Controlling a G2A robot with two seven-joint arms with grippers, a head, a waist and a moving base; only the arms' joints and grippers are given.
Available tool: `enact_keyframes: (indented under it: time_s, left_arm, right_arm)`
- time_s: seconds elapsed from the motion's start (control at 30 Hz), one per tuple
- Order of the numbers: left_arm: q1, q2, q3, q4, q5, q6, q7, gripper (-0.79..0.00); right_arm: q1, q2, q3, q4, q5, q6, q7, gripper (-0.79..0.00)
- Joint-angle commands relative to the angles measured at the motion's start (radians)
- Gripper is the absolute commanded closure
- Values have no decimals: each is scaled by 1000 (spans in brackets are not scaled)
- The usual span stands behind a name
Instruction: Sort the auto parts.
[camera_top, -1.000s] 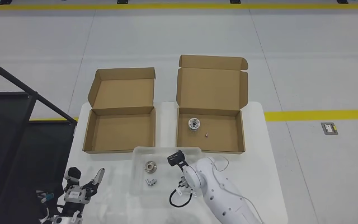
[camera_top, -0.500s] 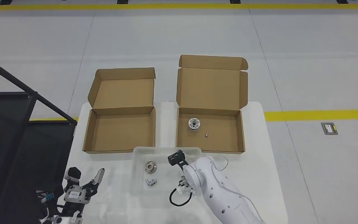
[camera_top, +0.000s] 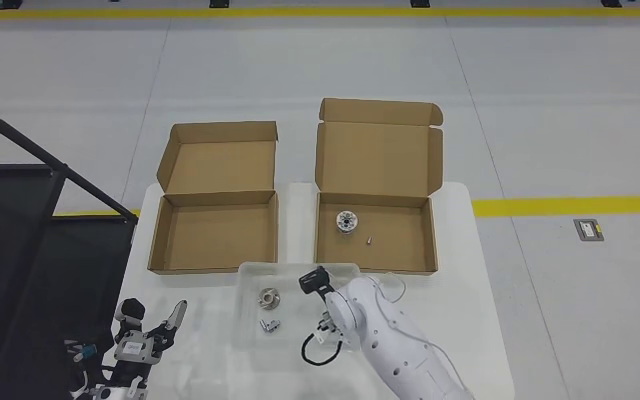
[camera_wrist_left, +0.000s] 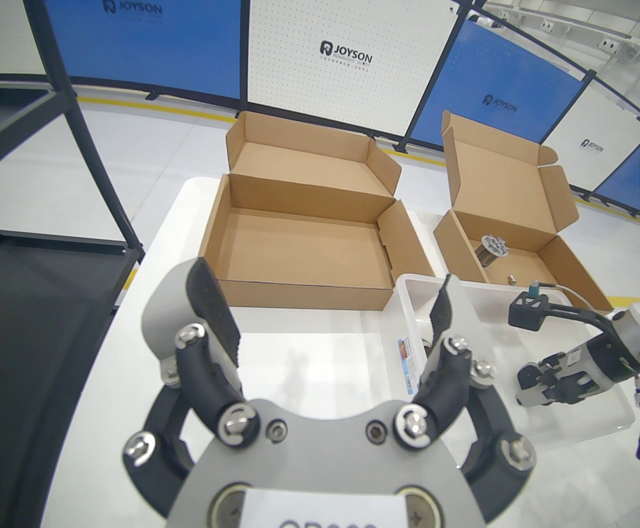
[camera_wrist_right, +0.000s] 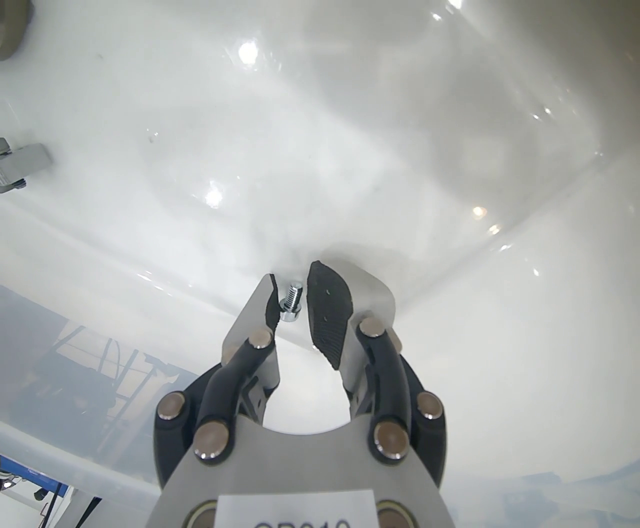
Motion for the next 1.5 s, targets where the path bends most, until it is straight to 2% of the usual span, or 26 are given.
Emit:
enact_keyframes:
  time_s: [0.0,0.37,0.63,0.83,0.97,1.1,1.2,1.47]
  left_arm:
    - [0,0,0,0,0,0,0,-785]
    - [0,0,0,0,0,0,0,-785]
    - [0,0,0,0,0,0,0,-785]
    - [0,0,0,0,0,0,0,-785]
    - [0,0,0,0,0,0,0,-785]
    - [0,0,0,0,0,0,0,-785]
    - [0,0,0,0,0,0,0,-785]
    - [0,0,0,0,0,0,0,-785]
  right_arm:
    - [-2,1,3,-8,2,-2,-2,0]
    - [-54,20,33,-168,-44,-18,19,0]
    - [-153,48,97,-480,-106,-43,4,0]
    - [-230,63,190,-686,-116,12,-113,0]
    - [-223,66,248,-694,-93,53,-194,0]
    - [-177,70,315,-630,-87,75,-244,0]
    - [-135,71,339,-573,-60,68,-219,0]
    - [-135,71,339,-573,-60,68,-219,0]
